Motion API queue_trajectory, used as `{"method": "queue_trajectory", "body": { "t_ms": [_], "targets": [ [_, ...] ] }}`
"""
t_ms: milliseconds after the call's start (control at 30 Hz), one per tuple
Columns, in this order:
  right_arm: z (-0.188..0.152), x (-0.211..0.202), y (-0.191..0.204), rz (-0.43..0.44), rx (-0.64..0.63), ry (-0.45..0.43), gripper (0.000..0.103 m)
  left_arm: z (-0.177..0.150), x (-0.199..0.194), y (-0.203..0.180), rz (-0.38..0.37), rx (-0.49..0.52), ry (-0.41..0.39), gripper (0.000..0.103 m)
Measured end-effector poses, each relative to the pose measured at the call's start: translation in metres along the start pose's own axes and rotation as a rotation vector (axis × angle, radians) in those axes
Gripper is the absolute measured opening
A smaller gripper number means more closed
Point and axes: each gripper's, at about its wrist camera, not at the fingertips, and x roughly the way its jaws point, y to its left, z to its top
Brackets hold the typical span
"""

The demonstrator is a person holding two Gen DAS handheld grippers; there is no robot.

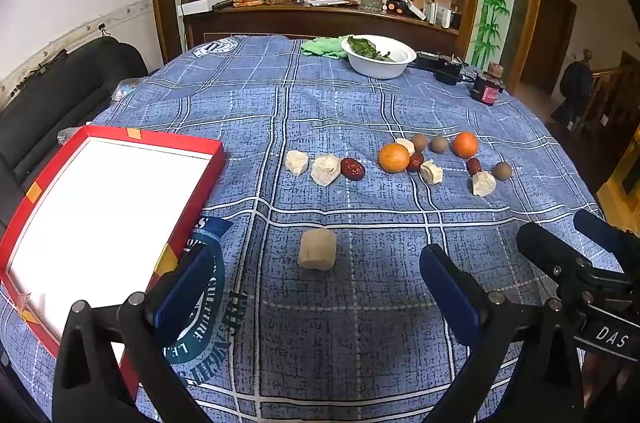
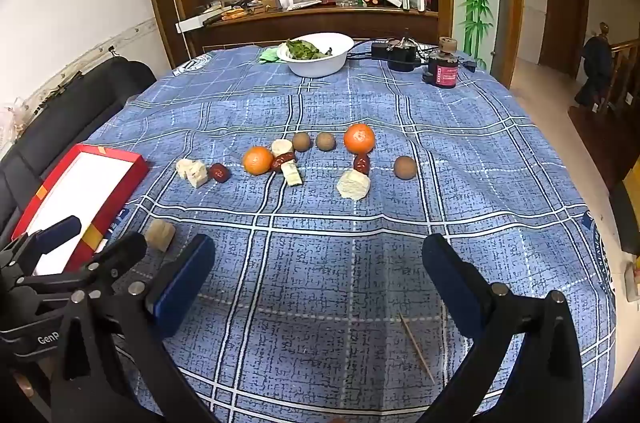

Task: Organize fruits
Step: 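Grasp a beige cube with the left gripper while the right gripper grasps another beige cube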

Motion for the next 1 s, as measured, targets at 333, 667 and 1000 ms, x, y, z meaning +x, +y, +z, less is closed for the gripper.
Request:
{"method": "queue_trajectory", "body": {
  "t_ms": [333, 667, 1000],
  "targets": [
    [-0.0009, -0.0004, 0.0007, 0.007, 0.001, 0.001, 0.103, -0.0011, -0.0009, -0.0008, 0.0, -0.001, -0.001, 0.102],
    [-0.0019, -0.0007, 0.0004, 0.016, 0.003, 0.0, 0.103, -0.0028, -0.0029, -0.0003, -0.003, -0.002, -0.003, 0.102],
    [-0.0017, -0.0002, -0.0008, 0.025, 0.008, -0.001, 0.103, -0.0014, 0.0001, -0.0014, -0.022, 0.006, -0.004, 0.102]
  ]
}}
